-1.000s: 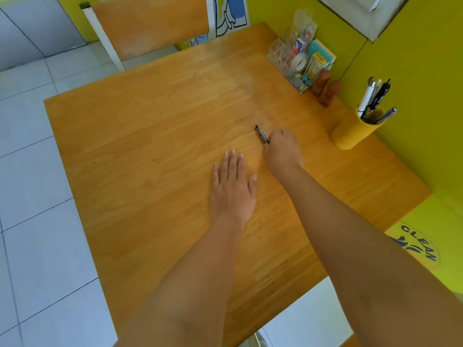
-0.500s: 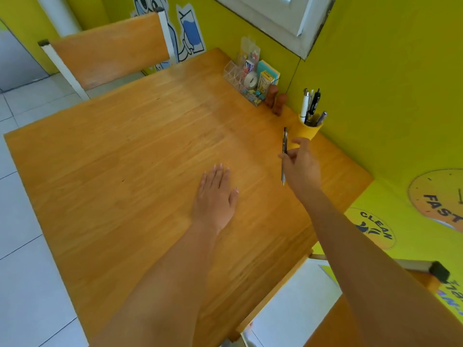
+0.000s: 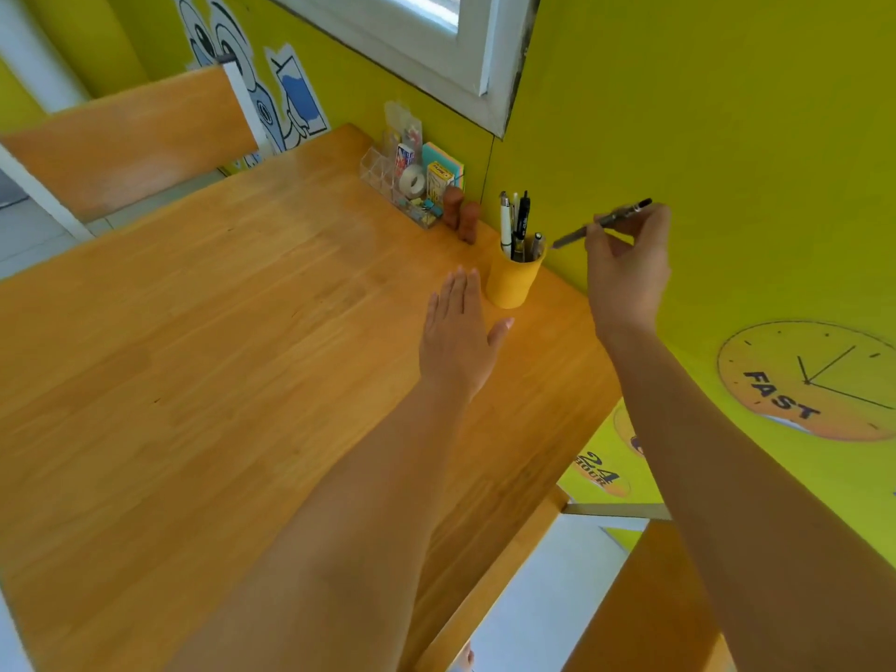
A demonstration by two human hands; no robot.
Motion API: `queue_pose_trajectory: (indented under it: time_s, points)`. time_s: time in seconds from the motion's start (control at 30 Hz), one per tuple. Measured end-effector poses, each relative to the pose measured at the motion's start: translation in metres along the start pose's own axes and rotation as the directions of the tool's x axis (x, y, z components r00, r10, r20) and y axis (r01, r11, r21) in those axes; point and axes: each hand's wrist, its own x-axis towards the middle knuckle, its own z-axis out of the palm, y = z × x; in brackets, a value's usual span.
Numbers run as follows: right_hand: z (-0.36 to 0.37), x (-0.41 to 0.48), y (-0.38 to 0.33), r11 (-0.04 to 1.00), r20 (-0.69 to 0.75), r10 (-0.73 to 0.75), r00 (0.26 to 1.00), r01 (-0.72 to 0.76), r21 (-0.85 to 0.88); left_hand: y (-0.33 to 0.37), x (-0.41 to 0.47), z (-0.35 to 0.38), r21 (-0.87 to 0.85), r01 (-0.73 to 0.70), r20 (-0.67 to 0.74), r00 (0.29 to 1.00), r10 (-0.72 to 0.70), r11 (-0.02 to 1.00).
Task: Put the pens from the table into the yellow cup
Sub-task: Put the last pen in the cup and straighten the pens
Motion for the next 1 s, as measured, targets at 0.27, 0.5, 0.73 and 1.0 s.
queue_pose_trajectory:
  time_s: [0.27, 0.5, 0.73, 1.0]
  points:
    - [0.026, 0.03, 0.015, 0.978, 0.218, -0.033, 0.975, 0.076, -0.195, 0.014, 0.043, 0.011, -0.035, 0.007, -0.028, 1.0, -0.008, 0.999]
    - [0.036, 0.042, 0.038, 0.842, 0.407, -0.028, 0.913, 0.241, -0.482, 0.016, 0.061, 0.024, -0.2, 0.041, -0.052, 0.997, -0.053, 0.979]
    - [0.032, 0.042, 0.024, 0.913, 0.527, 0.12, 0.841, 0.114, -0.391, 0.014, 0.077, 0.03, -0.36, 0.044, -0.059, 0.996, -0.07, 0.932]
    - [0.061, 0.041, 0.018, 0.929, 0.534, 0.145, 0.833, 0.072, -0.364, 0.013, 0.078, 0.038, -0.402, 0.106, -0.022, 0.992, -0.126, 0.909]
